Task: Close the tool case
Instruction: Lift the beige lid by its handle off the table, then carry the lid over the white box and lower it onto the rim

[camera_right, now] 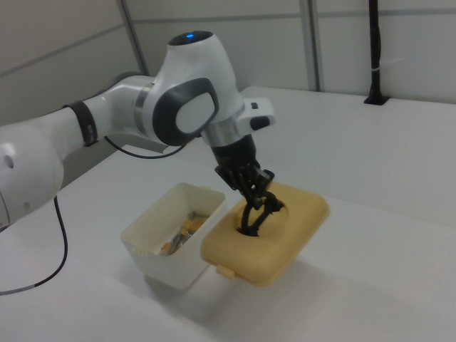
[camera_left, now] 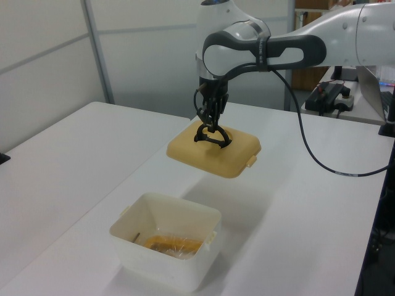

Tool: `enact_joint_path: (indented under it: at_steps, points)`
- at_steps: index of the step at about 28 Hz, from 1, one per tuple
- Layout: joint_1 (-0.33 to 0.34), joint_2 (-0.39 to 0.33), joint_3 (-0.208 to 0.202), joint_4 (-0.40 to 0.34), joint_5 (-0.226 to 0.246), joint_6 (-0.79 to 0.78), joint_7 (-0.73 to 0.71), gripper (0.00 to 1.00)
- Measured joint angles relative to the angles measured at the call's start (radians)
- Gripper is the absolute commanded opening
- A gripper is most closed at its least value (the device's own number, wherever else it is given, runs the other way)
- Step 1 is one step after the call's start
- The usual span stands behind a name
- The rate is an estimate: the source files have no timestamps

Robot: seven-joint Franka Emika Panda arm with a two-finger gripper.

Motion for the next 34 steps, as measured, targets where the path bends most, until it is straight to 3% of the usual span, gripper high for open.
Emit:
enact_joint_path:
  at_steps: [12, 17, 34]
  points:
    - [0.211, 0.0, 0.012, -0.006, 0.001, -0.026, 0.211, 0.0]
    - [0.266, 0.002, 0.012, -0.008, 0.001, -0.026, 0.265, 0.0]
    - [0.341, 0.028, 0.012, -0.033, 0.001, -0.023, 0.324, 0.0]
